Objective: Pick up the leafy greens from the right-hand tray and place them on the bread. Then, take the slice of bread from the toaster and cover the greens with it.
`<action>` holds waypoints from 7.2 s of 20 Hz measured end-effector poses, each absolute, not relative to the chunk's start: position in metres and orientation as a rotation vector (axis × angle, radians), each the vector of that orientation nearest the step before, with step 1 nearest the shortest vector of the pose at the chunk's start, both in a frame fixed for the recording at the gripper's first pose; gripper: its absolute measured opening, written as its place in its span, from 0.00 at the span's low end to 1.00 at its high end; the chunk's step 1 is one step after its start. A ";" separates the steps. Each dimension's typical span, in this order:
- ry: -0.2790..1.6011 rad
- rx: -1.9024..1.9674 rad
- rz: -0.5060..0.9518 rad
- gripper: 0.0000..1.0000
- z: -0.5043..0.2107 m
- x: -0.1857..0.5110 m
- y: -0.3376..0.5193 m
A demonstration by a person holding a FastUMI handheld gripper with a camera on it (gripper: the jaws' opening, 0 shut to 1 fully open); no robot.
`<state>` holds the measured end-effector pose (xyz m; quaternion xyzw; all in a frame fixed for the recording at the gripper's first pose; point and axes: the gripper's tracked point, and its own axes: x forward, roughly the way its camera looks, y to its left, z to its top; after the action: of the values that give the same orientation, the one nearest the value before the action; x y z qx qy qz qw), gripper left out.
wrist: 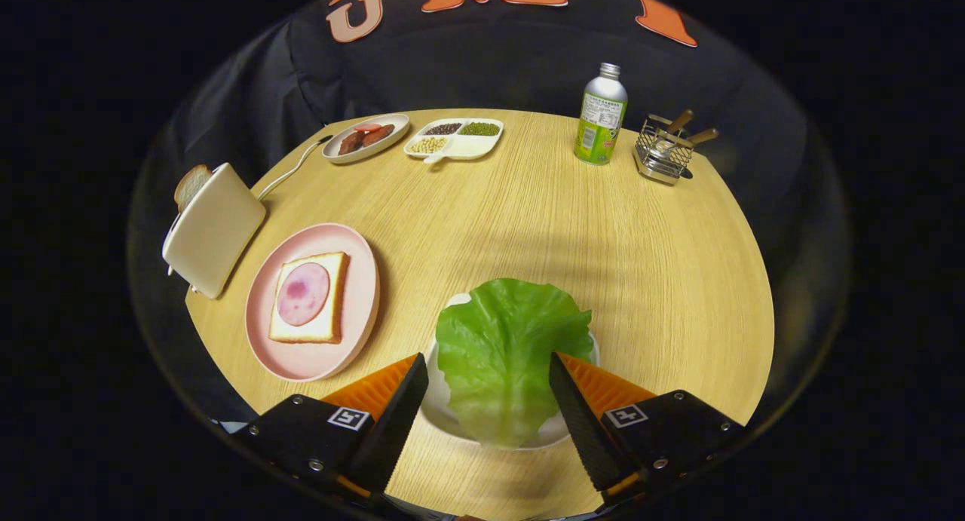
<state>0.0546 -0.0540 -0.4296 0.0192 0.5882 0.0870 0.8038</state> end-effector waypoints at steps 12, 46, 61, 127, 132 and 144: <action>1.363 0.024 0.123 0.78 -0.463 0.049 -0.063; 1.179 0.307 0.362 0.06 -0.376 0.095 0.102; 1.240 0.296 0.423 0.25 -0.395 0.100 0.155; 1.296 0.204 0.347 0.18 -0.240 0.187 0.432; 1.240 0.271 0.403 0.18 -0.210 0.181 0.416; 1.108 0.489 0.448 0.14 -0.162 0.164 0.324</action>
<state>0.1637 0.3237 -0.1622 0.2279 0.5162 0.2086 0.7988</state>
